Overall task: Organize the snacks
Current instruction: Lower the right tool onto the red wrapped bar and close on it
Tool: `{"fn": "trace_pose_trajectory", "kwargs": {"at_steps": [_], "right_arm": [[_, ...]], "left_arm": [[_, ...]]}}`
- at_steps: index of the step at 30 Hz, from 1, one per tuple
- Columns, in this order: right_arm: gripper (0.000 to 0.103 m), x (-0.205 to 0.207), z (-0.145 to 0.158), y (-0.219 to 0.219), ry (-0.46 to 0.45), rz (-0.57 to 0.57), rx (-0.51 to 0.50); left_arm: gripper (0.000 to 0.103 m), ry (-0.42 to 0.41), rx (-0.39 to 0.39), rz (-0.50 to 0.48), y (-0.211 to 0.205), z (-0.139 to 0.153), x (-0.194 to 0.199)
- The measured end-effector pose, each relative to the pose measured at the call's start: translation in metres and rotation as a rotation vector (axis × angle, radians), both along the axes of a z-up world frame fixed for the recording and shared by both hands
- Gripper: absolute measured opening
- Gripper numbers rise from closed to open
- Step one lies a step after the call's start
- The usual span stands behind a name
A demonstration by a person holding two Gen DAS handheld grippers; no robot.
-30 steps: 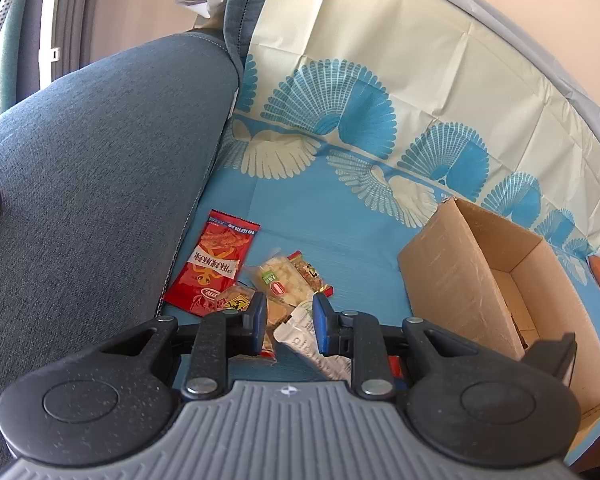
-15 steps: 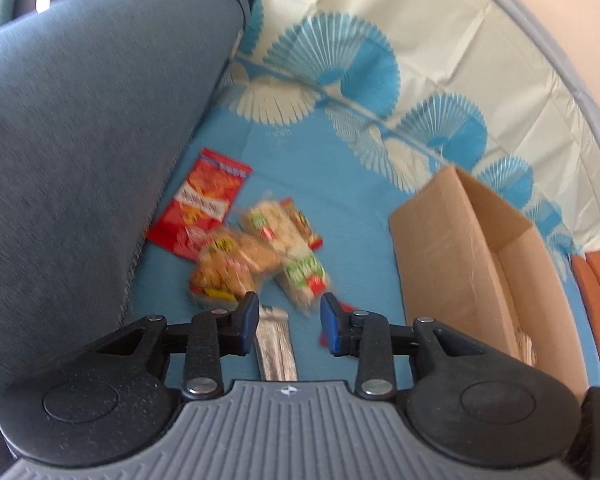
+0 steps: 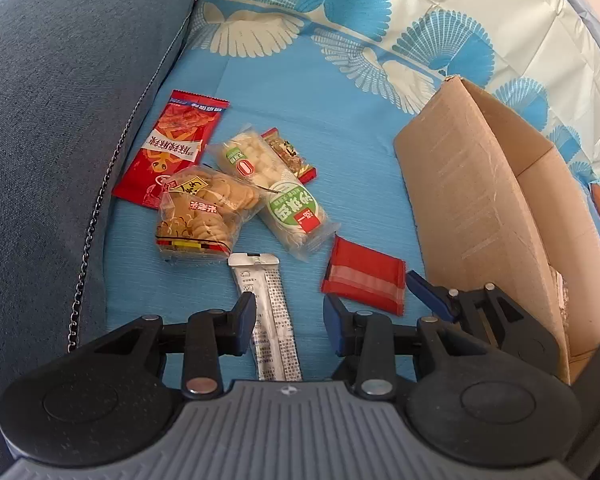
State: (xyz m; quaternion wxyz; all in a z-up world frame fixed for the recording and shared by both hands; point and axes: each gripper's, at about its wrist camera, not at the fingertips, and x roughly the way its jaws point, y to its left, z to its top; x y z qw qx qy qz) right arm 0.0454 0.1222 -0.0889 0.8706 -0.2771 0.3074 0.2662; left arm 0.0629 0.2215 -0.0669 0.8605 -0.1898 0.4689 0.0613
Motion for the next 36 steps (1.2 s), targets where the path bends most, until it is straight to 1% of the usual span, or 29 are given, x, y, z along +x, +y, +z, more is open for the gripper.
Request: {"fn": "trace_pose_trajectory", "kwargs": {"at_steps": [3,5,6,10,11,15,17,19,22,25,26,27,29,31,33,34,35,36], "right_arm": [[0.068,0.016,-0.007,0.004,0.031,-0.029,0.015],[0.079,0.027,-0.008,0.004,0.056,-0.053,0.045],[0.079,0.027,-0.008,-0.001,0.075,-0.059,0.068],[0.079,0.050,-0.011,-0.008,0.200,-0.113,0.191],[0.081,0.053,-0.011,-0.010,0.222,-0.123,0.213],[0.080,0.053,-0.010,-0.012,0.273,-0.128,0.266],[0.075,0.052,-0.009,-0.014,0.300,-0.116,0.297],[0.073,0.049,-0.007,-0.015,0.332,-0.093,0.328],[0.065,0.045,-0.005,-0.014,0.335,-0.051,0.337],[0.047,0.040,0.001,-0.015,0.329,-0.010,0.365],[0.044,0.039,0.003,-0.016,0.329,0.000,0.369],[0.043,0.038,0.004,-0.016,0.328,0.003,0.369],[0.037,0.037,0.007,-0.018,0.329,0.009,0.376],[0.036,0.036,0.010,-0.018,0.319,0.006,0.373],[0.038,0.033,0.010,-0.017,0.266,-0.016,0.323],[0.050,0.033,0.009,-0.016,0.235,-0.032,0.290],[0.065,0.034,0.006,-0.014,0.221,-0.047,0.261],[0.071,0.036,0.003,-0.014,0.226,-0.058,0.244]], "left_arm": [[0.041,0.014,-0.005,0.009,0.005,-0.001,0.002],[0.041,0.022,-0.007,0.014,0.007,-0.003,0.003],[0.041,0.024,-0.009,0.017,0.008,-0.003,0.002],[0.041,0.018,-0.015,0.035,0.013,-0.002,0.001],[0.041,0.013,-0.017,0.039,0.014,-0.002,0.000],[0.041,0.003,-0.016,0.048,0.016,0.001,-0.001],[0.041,-0.002,-0.018,0.052,0.016,0.002,-0.001],[0.041,-0.005,-0.015,0.053,0.015,0.003,-0.001],[0.041,-0.007,-0.011,0.050,0.015,0.003,-0.002],[0.041,-0.005,-0.014,0.054,0.015,0.003,-0.001],[0.041,-0.003,-0.016,0.053,0.015,0.002,-0.001],[0.041,0.000,-0.017,0.049,0.015,0.002,-0.001],[0.041,0.006,-0.021,0.038,0.013,0.001,0.000],[0.042,0.015,-0.035,0.023,0.011,-0.001,0.001],[0.044,0.027,-0.051,0.005,0.009,-0.003,0.002],[0.044,0.034,-0.049,0.001,0.008,-0.004,0.002],[0.044,0.043,-0.039,0.003,0.007,-0.005,0.003],[0.044,0.052,-0.033,0.008,0.007,-0.006,0.003]]}}
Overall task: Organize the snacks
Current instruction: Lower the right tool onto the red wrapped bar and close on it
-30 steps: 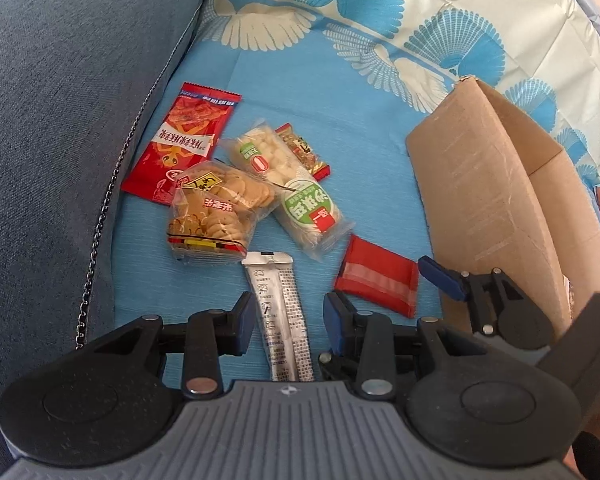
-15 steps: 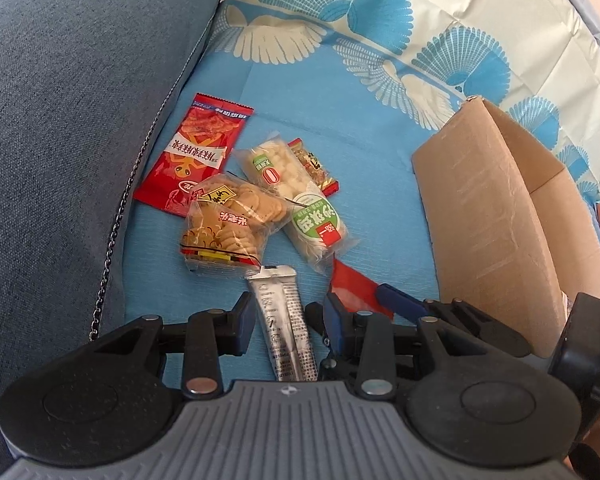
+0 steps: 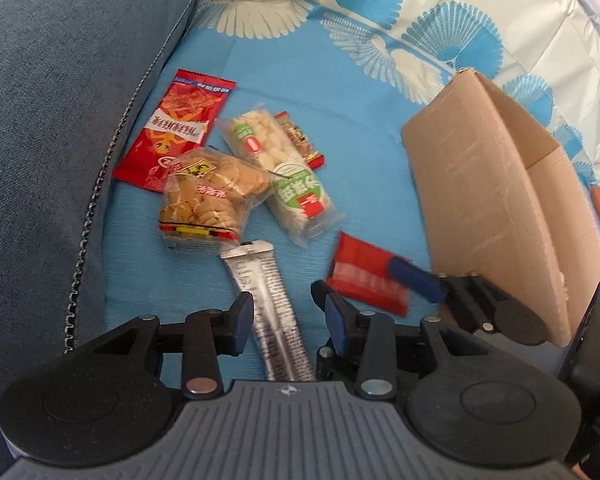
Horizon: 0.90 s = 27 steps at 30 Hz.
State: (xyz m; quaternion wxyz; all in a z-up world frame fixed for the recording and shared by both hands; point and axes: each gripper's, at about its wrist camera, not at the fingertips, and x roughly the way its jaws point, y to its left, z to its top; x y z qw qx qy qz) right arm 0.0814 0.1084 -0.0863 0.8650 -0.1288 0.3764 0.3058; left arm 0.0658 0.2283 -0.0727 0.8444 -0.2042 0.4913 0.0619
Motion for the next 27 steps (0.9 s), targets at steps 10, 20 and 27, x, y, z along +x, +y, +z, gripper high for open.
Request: {"fn": "trace_pose_trajectory", "kwargs": {"at_steps": [10,20,27], "right_arm": [[0.072,0.005,-0.009,0.000,0.022,0.030,-0.027],[0.031,-0.008,-0.003,0.000,0.011,0.109,-0.016],[0.018,-0.011,0.005,-0.011,0.096,0.089,0.017]], "left_arm": [[0.044,0.008,-0.035,-0.001,0.001,-0.004,0.002],[0.004,0.056,0.007,-0.004,-0.001,-0.010,0.005],[0.001,0.016,-0.026,0.077,0.018,-0.004,-0.004]]}}
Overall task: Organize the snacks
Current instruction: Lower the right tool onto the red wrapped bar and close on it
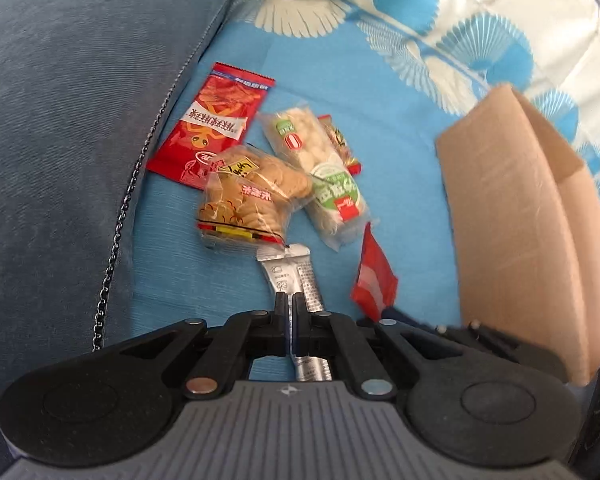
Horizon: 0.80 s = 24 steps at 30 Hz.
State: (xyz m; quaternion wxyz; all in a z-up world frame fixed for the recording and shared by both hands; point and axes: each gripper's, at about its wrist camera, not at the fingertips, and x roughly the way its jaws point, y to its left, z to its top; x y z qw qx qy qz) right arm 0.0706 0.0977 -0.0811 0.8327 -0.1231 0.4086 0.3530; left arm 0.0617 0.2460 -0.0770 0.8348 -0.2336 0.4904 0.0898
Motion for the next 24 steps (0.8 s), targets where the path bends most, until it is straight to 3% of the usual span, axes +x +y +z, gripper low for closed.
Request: {"fn": "trace_pose_trajectory", "kwargs": {"at_steps": [2,3,4,5,6,8,12,15,17,20,24], "right_arm": [[0.020,0.003,0.002,-0.003,0.012,-0.034,0.015],[0.022,0.003,0.003,-0.004,-0.001,-0.045,0.022],[0.036,0.004,0.003,-0.004,-0.013,-0.051,0.024],[0.052,0.004,0.003,-0.004,-0.028,-0.053,0.028],[0.057,0.003,0.003,-0.003,-0.042,-0.051,0.029],[0.064,0.002,0.002,0.001,-0.076,-0.032,0.013],[0.071,0.009,-0.005,0.007,-0.103,-0.030,-0.043],[0.078,0.015,-0.009,0.010,-0.092,-0.034,-0.048],[0.078,0.017,-0.011,0.012,-0.097,-0.027,-0.049],[0.081,0.021,-0.013,0.013,-0.084,-0.036,-0.041],[0.081,0.029,-0.014,0.011,-0.030,-0.072,-0.014]], "left_arm": [[0.009,-0.009,-0.040,-0.011,0.001,0.000,-0.001],[0.022,-0.004,-0.055,-0.023,-0.001,-0.001,0.000],[0.037,0.003,-0.052,-0.034,-0.003,-0.002,0.001],[0.042,0.012,-0.032,-0.046,-0.007,-0.003,0.003],[0.047,0.021,-0.020,-0.056,-0.010,-0.003,0.005],[0.047,0.042,-0.011,-0.068,-0.014,-0.006,0.008],[0.045,0.077,0.001,-0.072,-0.017,-0.013,0.011],[0.014,0.098,0.039,-0.070,-0.016,-0.016,0.013],[0.003,0.084,0.076,-0.066,-0.014,-0.012,0.012],[0.000,0.074,0.133,-0.013,-0.003,-0.007,0.006],[0.001,0.035,0.034,0.037,0.016,-0.004,-0.002]]}}
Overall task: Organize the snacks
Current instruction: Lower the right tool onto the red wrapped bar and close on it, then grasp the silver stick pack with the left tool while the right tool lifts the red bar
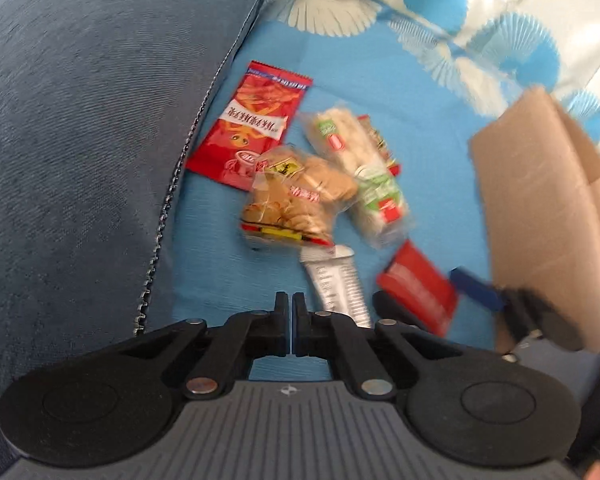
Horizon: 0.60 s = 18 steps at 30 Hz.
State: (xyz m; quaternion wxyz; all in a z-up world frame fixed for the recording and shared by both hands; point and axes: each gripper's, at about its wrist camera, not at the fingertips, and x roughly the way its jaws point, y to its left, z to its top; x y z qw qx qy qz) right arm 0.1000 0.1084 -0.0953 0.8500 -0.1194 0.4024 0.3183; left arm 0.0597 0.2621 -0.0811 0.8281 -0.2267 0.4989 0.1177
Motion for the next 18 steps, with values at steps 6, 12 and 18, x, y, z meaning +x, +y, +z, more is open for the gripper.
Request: {"fn": "trace_pose_trajectory", "kwargs": {"at_steps": [6,12,18], "right_arm": [[0.050,-0.003,0.002,-0.004,0.005,0.016,0.027],[0.044,-0.012,0.007,-0.009,0.012,-0.002,0.021],[0.042,-0.027,0.014,-0.018,0.016,-0.046,-0.051]], "left_arm": [[0.035,-0.020,-0.091,-0.034,-0.003,0.000,-0.003],[0.038,0.006,-0.106,-0.044,-0.016,-0.004,0.008],[0.049,0.053,-0.029,-0.085,-0.036,-0.011,0.023]]}}
